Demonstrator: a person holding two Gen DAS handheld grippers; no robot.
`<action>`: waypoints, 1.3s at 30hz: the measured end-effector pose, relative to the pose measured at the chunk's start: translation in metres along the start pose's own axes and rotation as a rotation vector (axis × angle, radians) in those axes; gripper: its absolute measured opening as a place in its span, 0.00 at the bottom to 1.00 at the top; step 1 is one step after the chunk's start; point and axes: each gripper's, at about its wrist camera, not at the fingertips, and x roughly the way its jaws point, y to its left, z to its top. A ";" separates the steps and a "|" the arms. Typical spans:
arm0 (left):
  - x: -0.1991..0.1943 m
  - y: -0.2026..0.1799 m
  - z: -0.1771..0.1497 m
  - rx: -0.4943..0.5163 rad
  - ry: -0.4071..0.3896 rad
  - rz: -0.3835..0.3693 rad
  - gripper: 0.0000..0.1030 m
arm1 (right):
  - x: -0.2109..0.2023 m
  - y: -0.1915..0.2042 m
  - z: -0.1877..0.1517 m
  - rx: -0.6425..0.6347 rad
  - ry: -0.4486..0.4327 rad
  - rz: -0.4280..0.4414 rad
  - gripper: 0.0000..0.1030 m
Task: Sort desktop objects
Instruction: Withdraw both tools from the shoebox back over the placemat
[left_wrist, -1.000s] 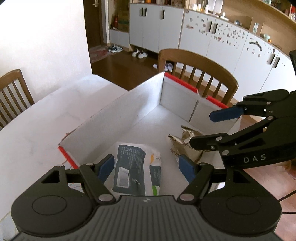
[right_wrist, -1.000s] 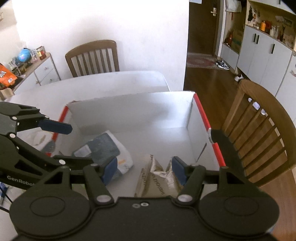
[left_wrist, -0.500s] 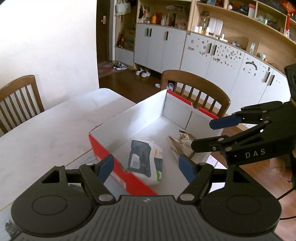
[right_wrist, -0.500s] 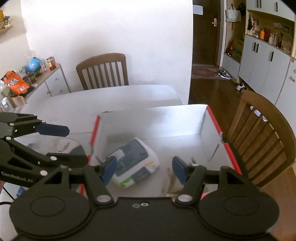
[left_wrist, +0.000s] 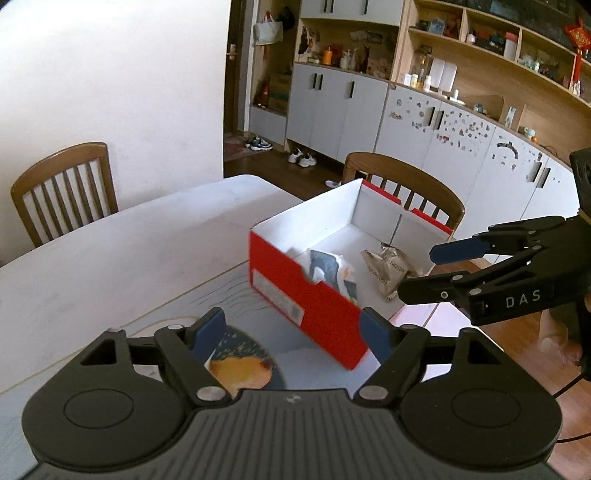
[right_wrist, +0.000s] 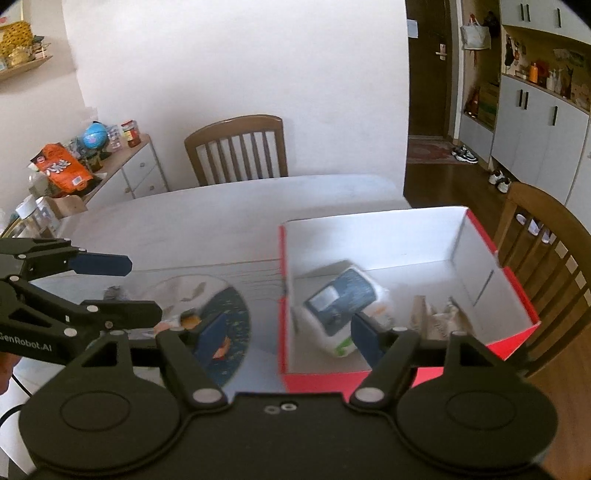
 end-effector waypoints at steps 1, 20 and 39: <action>-0.005 0.003 -0.004 -0.001 -0.003 0.001 0.78 | -0.001 0.006 -0.002 0.000 -0.002 0.001 0.73; -0.071 0.079 -0.080 -0.050 -0.034 0.077 1.00 | 0.007 0.095 -0.019 -0.040 -0.027 0.021 0.84; -0.056 0.089 -0.156 -0.109 0.034 0.151 1.00 | 0.059 0.119 -0.039 -0.089 -0.003 -0.024 0.84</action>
